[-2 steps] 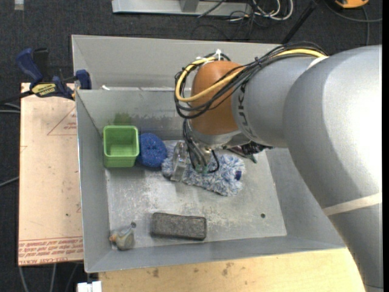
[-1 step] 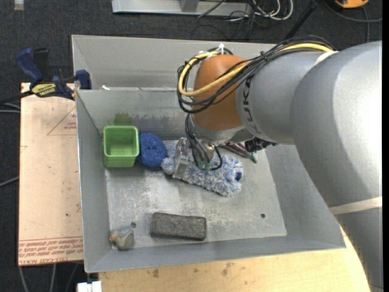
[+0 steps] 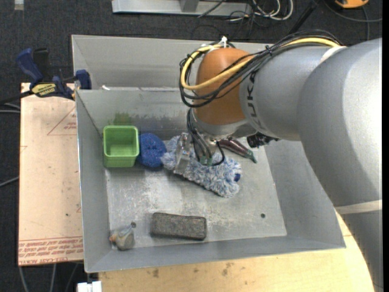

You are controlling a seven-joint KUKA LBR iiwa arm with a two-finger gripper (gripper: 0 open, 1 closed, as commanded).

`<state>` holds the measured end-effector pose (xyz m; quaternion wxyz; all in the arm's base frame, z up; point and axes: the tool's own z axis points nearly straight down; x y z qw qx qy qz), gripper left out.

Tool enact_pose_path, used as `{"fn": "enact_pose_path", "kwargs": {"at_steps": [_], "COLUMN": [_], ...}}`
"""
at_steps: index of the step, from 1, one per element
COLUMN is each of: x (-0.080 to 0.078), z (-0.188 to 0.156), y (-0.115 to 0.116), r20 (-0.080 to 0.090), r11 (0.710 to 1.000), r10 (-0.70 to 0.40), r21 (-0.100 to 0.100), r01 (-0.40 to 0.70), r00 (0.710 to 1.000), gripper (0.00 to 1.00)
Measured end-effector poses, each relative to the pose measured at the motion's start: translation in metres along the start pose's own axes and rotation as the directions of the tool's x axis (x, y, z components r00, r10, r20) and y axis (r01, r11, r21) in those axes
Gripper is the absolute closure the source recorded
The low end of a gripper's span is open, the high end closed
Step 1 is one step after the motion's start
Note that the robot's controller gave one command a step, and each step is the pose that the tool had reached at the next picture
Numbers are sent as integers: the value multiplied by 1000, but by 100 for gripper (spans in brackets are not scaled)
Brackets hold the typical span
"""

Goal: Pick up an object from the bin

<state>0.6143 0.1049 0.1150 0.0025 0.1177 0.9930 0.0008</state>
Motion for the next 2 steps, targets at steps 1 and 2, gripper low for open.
{"fn": "enact_pose_path", "kwargs": {"at_steps": [1, 2], "x": [-1, 0], "z": [-10, -19], "y": [1, 0], "r20": [3, -1], "r11": [1000, 1000], "r10": [0, 0], "r21": [-2, 0], "r01": [0, 0], "r00": [1000, 1000], "gripper": [100, 100]}}
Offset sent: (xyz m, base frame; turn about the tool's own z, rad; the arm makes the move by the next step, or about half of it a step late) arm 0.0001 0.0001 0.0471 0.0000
